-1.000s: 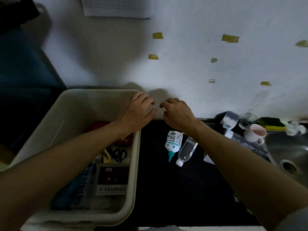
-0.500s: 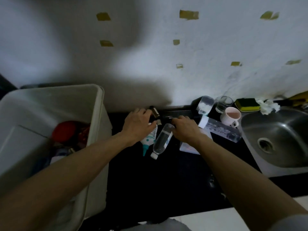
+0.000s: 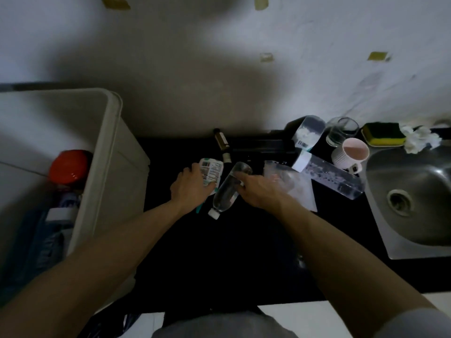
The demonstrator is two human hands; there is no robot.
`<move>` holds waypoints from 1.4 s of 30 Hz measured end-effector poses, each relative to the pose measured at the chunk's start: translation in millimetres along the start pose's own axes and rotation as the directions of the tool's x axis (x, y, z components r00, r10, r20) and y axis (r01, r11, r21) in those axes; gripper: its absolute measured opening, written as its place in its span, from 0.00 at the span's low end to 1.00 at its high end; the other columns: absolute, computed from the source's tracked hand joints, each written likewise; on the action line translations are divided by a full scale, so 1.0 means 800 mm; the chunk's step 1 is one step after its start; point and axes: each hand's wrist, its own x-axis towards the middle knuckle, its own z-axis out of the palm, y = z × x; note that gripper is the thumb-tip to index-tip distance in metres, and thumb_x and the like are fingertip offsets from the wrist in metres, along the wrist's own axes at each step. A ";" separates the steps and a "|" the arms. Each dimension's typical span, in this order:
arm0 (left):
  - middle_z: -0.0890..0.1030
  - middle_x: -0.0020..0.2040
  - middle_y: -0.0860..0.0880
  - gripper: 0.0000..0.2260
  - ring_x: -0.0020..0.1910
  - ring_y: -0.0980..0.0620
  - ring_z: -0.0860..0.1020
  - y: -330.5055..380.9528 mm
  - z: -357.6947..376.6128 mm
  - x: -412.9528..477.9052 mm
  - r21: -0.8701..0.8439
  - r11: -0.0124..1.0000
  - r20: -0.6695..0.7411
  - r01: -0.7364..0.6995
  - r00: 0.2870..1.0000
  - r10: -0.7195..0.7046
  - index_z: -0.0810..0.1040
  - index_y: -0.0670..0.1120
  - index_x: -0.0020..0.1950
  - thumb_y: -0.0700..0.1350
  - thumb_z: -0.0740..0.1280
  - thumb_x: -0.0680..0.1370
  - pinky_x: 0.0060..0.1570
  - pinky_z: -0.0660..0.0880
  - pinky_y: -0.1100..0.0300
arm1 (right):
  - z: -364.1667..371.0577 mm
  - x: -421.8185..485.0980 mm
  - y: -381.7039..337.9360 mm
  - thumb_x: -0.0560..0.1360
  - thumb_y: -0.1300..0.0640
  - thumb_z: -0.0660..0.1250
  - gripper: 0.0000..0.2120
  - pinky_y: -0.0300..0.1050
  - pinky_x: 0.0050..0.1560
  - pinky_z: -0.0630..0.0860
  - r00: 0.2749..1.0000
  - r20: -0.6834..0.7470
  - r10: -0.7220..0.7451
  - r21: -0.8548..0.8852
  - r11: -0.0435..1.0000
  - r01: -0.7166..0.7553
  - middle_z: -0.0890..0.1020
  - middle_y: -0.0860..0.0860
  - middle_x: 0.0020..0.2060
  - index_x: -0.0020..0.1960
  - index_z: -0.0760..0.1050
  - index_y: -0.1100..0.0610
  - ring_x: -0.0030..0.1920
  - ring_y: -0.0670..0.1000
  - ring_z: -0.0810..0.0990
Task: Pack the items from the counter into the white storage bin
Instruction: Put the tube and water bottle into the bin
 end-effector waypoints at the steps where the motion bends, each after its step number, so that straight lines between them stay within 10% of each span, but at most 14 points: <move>1: 0.71 0.64 0.41 0.33 0.61 0.40 0.73 -0.001 0.005 0.003 -0.019 0.999 0.024 0.041 0.999 -0.041 0.62 0.44 0.69 0.62 0.67 0.74 0.54 0.76 0.46 | 0.002 0.006 -0.002 0.83 0.48 0.55 0.22 0.53 0.63 0.71 0.999 0.032 -0.004 0.033 0.999 0.002 0.74 0.61 0.68 0.77 0.61 0.48 0.65 0.62 0.76; 25: 0.76 0.63 0.45 0.40 0.57 0.43 0.78 0.005 0.048 0.023 -0.413 0.795 0.220 0.444 0.896 -0.386 0.60 0.46 0.69 0.59 0.77 0.67 0.54 0.78 0.50 | 0.060 0.052 -0.019 0.76 0.53 0.66 0.22 0.49 0.58 0.74 0.988 0.048 0.148 0.367 0.917 -0.155 0.76 0.60 0.61 0.69 0.67 0.51 0.61 0.64 0.74; 37: 0.75 0.63 0.47 0.44 0.56 0.45 0.78 -0.023 0.027 -0.024 -0.577 0.726 0.220 0.374 0.927 -0.303 0.59 0.46 0.74 0.56 0.77 0.65 0.49 0.81 0.51 | 0.053 0.015 -0.017 0.76 0.57 0.66 0.21 0.51 0.54 0.74 0.997 -0.060 0.055 0.309 0.951 -0.034 0.75 0.62 0.59 0.68 0.68 0.49 0.59 0.63 0.72; 42: 0.76 0.55 0.48 0.27 0.48 0.49 0.80 -0.020 -0.007 -0.045 -0.733 0.639 0.066 0.233 0.959 -0.275 0.67 0.45 0.61 0.51 0.76 0.70 0.39 0.83 0.49 | 0.032 -0.003 -0.051 0.76 0.52 0.65 0.23 0.46 0.45 0.74 0.966 -0.251 0.061 0.314 0.949 0.022 0.75 0.61 0.59 0.69 0.67 0.45 0.54 0.61 0.74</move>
